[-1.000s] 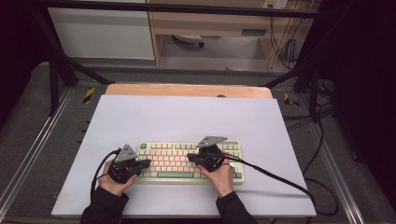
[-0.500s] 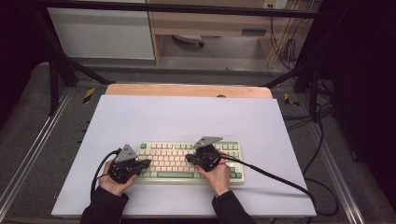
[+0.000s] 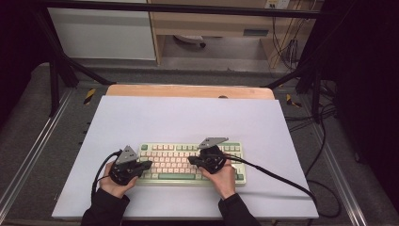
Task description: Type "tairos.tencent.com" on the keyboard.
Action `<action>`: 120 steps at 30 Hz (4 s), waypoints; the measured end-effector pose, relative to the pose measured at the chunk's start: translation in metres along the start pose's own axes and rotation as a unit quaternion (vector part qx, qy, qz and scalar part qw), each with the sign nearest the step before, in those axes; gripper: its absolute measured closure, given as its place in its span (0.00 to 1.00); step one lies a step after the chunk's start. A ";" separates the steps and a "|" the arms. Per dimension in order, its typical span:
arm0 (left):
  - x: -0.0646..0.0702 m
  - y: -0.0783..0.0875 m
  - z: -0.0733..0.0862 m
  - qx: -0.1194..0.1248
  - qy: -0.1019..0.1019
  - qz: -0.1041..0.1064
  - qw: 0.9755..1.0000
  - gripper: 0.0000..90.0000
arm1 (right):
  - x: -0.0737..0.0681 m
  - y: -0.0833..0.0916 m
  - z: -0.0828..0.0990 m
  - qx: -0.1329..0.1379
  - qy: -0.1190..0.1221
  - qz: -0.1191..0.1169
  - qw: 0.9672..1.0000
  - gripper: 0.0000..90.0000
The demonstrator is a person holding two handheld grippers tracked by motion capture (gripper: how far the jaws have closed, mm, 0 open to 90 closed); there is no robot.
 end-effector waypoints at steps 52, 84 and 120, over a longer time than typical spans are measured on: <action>0.011 -0.047 -0.036 -0.013 -0.013 -0.005 1.000 1.00 | 0.014 0.049 0.035 0.002 -0.010 0.006 1.000 1.00; 0.016 -0.029 -0.028 -0.003 -0.021 0.008 1.000 1.00 | 0.013 0.052 0.033 0.014 -0.012 0.001 1.000 1.00; 0.001 0.007 0.005 0.003 0.001 0.002 1.000 1.00 | 0.009 0.012 0.008 0.011 -0.023 0.026 0.999 1.00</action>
Point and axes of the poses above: each handheld gripper's, and its own axes: y roughly backward along the jaws, z roughly out of its underside, x roughly to its right, the point moved 2 cm from there along -y, roughly forward along the jaws, and after that the axes turned 9 degrees about -y, right-handed, at the moved point
